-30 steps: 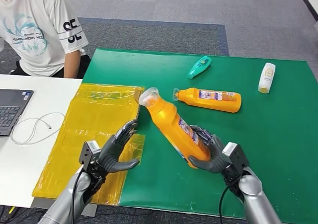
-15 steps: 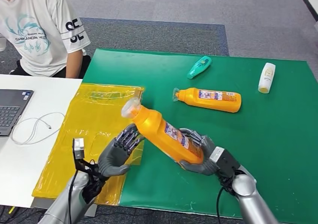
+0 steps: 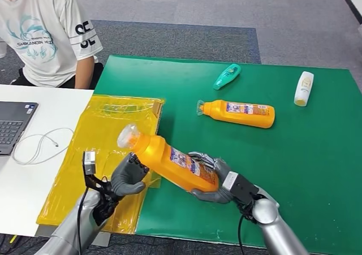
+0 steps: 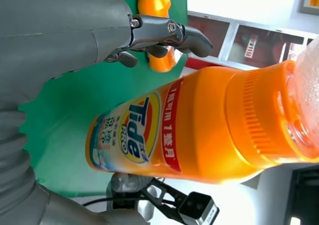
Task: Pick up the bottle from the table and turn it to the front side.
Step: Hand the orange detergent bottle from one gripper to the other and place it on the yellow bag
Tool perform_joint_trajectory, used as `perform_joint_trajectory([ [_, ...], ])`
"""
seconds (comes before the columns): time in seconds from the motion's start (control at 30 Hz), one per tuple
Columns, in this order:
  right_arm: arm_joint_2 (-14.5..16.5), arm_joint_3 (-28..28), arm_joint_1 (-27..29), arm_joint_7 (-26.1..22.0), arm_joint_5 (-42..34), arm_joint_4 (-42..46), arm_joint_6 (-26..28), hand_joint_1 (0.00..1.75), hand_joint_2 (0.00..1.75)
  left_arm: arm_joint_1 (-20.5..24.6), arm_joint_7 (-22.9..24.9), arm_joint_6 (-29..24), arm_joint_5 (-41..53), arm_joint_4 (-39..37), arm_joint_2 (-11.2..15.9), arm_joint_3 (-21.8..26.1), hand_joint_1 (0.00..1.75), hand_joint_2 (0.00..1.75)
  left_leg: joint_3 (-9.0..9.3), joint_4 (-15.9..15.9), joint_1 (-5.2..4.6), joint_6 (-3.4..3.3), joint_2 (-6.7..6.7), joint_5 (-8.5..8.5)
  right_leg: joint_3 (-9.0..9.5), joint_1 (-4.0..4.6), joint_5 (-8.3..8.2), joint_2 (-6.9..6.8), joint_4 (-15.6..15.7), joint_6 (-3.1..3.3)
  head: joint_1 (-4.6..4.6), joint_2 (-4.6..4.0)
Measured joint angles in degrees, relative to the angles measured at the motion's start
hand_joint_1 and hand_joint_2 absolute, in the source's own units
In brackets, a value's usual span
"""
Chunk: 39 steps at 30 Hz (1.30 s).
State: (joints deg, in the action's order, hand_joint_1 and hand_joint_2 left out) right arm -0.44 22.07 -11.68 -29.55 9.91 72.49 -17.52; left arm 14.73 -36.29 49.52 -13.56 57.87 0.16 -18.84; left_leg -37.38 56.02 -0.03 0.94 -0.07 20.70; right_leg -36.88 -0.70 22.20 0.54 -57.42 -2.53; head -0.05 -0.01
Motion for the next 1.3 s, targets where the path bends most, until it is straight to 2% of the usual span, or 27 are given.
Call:
perform_joint_trajectory([
  [0.47, 0.0, 1.8, -0.5, -0.1, -0.6, -0.7, 0.2, 1.75, 1.75, 3.1, 0.0, -2.5, 1.9, -0.3, 0.6, 0.0, 0.0, 1.75, 0.0, 0.0, 0.0, 0.01, 0.0, -0.01, 0.0, 0.0, 0.0, 0.0, 0.0, 0.01, 0.0, 0.0],
  [0.93, 1.5, 3.8, -3.3, -0.2, -1.3, -4.2, 0.3, 1.75, 1.75, 6.4, 0.0, 0.3, 0.3, -1.3, -0.3, -2.2, 0.0, 1.75, 0.0, 0.0, 0.0, 0.01, 0.0, -0.01, -0.01, 0.0, 0.0, 0.0, 0.0, 0.01, -0.01, 0.01],
  [1.3, 2.6, 4.2, -4.5, -0.2, -1.5, -6.4, 1.2, 1.75, 1.75, 7.5, -0.1, 0.5, -0.2, -2.6, -0.7, -2.8, 0.0, 1.75, 0.0, 0.0, 0.0, 0.02, 0.0, -0.02, -0.02, 0.0, 0.0, 0.0, 0.0, 0.01, -0.01, 0.0],
])
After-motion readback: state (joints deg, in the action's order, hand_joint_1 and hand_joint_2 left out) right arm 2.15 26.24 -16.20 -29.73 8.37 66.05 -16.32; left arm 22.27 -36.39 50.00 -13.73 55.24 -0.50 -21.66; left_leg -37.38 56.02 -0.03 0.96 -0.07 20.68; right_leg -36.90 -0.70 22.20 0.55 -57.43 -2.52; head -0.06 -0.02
